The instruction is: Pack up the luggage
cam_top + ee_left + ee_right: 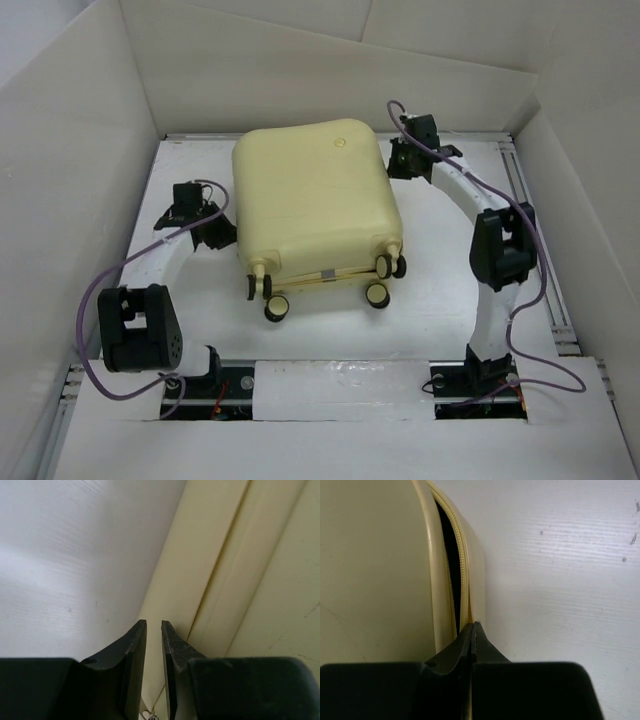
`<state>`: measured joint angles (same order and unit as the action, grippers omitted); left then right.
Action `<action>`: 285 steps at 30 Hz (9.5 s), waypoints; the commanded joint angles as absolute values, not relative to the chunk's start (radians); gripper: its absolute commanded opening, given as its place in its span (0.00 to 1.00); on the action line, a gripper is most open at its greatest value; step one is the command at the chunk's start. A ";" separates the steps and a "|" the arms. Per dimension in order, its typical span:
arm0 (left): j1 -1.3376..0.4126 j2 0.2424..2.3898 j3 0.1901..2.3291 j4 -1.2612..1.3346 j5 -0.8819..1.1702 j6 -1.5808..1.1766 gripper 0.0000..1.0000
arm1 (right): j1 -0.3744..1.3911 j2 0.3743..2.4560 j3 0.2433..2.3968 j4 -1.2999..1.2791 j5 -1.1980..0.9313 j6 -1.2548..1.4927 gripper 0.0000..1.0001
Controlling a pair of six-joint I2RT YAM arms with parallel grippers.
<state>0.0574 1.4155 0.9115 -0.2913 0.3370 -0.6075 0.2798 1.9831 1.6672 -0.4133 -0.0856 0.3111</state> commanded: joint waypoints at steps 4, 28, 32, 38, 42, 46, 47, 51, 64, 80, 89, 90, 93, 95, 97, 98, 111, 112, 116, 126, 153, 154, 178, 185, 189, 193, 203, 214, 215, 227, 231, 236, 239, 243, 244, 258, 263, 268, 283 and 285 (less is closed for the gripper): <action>-0.337 1.382 0.900 -0.425 0.426 -0.646 0.17 | 0.501 2.189 2.132 -0.413 -0.360 0.322 0.00; -0.003 1.576 1.763 -0.305 0.248 -0.675 0.60 | 0.087 1.088 1.214 -0.515 0.047 0.505 0.00; 0.025 1.943 2.110 -0.397 0.385 -0.666 0.58 | 0.087 0.986 1.008 -0.535 -0.017 0.597 0.00; 0.025 2.207 2.195 -0.378 0.399 -0.675 0.58 | 0.130 1.015 0.832 -0.476 -0.038 0.632 0.00; -0.001 2.218 2.044 -0.304 0.485 -0.658 0.58 | 0.192 1.156 0.804 -0.292 -0.089 0.618 0.00; -0.064 2.212 1.929 -0.304 0.569 -0.586 0.57 | 0.270 1.322 0.890 -0.201 -0.098 0.595 0.00; -0.087 2.171 1.884 -0.290 0.578 -0.575 0.57 | 0.293 1.357 0.911 -0.186 -0.127 0.580 0.00; -0.123 1.961 1.550 -0.200 0.575 -0.575 0.56 | 0.345 1.557 1.140 -0.143 -0.230 0.509 0.00; -0.141 1.025 1.018 -0.578 0.042 -0.520 0.57 | 0.330 2.082 2.233 -0.572 -0.225 0.383 0.62; -0.161 1.103 1.347 -0.657 -0.113 -0.565 0.68 | 0.299 1.133 1.202 -0.457 -0.400 0.273 0.06; 0.221 1.111 1.010 -0.450 0.237 -0.615 0.63 | 0.547 0.942 0.769 -0.332 -0.422 0.377 0.32; 0.247 1.111 0.985 -0.387 0.271 -0.629 0.63 | 0.557 0.933 0.750 -0.296 -0.422 0.377 0.34; 0.247 1.143 0.902 -0.222 0.406 -0.704 0.66 | 0.557 0.933 0.716 -0.223 -0.400 0.387 0.37; 0.247 1.152 0.855 -0.149 0.475 -0.765 0.66 | 0.557 0.957 0.716 -0.235 -0.370 0.387 0.39; 0.247 1.184 0.839 -0.036 0.486 -0.824 0.66 | 0.557 0.982 0.716 -0.248 -0.272 0.397 0.40; 0.247 1.204 0.839 -0.008 0.508 -0.840 0.62 | 0.557 0.994 0.725 -0.249 -0.252 0.387 0.40; 0.133 1.419 1.044 0.042 0.537 -0.907 0.59 | 0.637 1.032 0.594 -0.037 -0.401 0.328 0.60; 0.133 1.419 1.077 0.026 0.526 -0.888 0.59 | 0.637 1.032 0.577 0.010 -0.388 0.302 0.60; 0.152 1.410 1.112 -0.104 0.488 -0.806 0.57 | 0.646 1.068 0.566 0.025 -0.353 0.262 0.59; 0.201 1.085 0.762 -0.388 0.253 -0.658 0.28 | 0.682 1.109 0.520 0.231 -0.385 0.259 0.52; 0.043 0.992 0.339 0.230 0.764 -0.712 0.49 | 0.842 1.108 0.350 0.652 -0.114 0.402 0.37; 0.043 0.992 0.322 0.274 0.764 -0.712 0.49 | 0.842 1.108 0.350 0.667 -0.114 0.402 0.38; -0.553 1.031 0.316 0.643 0.269 -0.961 0.00 | 0.927 0.609 0.279 0.243 0.193 0.457 0.00; -0.845 1.109 0.415 0.673 -0.038 -1.032 0.00 | 0.949 0.417 0.337 -0.112 0.103 0.570 0.00; -0.905 1.212 0.439 0.757 -0.083 -1.052 0.00 | 1.046 0.435 0.348 -0.124 0.057 0.664 0.00; -0.905 1.296 0.420 0.888 -0.026 -1.062 0.00 | 1.130 0.579 0.414 -0.155 0.097 0.675 0.00; -0.905 1.417 0.439 1.095 0.092 -1.103 0.00 | 1.316 1.001 0.638 0.008 0.489 0.870 0.00; -0.836 1.192 0.334 0.941 0.112 -1.004 0.00 | 1.325 1.290 0.888 -0.031 0.805 0.930 0.00; -0.822 1.076 0.334 0.851 0.086 -0.965 0.00 | 1.325 1.308 0.938 -0.046 0.819 0.920 0.00; -0.790 0.515 0.568 0.035 -0.471 -0.784 0.68 | 1.307 1.402 0.956 -0.037 0.782 0.873 0.00; -0.761 0.802 0.791 0.025 -0.573 -0.775 0.71 | 1.307 1.376 0.931 -0.017 0.764 0.861 0.00; -0.234 1.063 0.966 0.090 -0.033 -0.761 0.66 | 1.298 1.345 0.904 -0.017 0.736 0.842 0.00; 0.015 1.293 1.076 0.141 0.313 -0.788 0.55 | 1.298 1.335 0.894 -0.008 0.721 0.822 0.00; 0.005 1.524 1.258 0.057 0.348 -0.716 0.54 | 1.298 1.324 0.885 0.003 0.698 0.802 0.00; 0.005 1.557 1.270 0.066 0.371 -0.716 0.52 | 1.298 1.313 0.885 0.003 0.698 0.802 0.00; -0.200 1.511 0.888 0.464 0.603 -0.940 0.38 | 1.298 1.619 1.178 0.041 0.558 0.637 0.00; -0.198 1.349 0.873 0.314 0.688 -0.846 0.39 | 1.259 1.707 1.272 0.101 0.421 0.566 0.00; -0.209 1.359 0.842 0.366 0.938 -0.883 0.42 | 1.269 1.655 1.226 0.163 0.394 0.505 0.00; -0.232 0.991 0.562 0.522 1.048 -1.146 0.51 | 1.250 1.680 1.037 0.593 0.179 0.485 0.00; -0.232 0.934 0.542 0.522 1.048 -1.186 0.52 | 1.250 1.666 1.028 0.594 0.169 0.485 0.00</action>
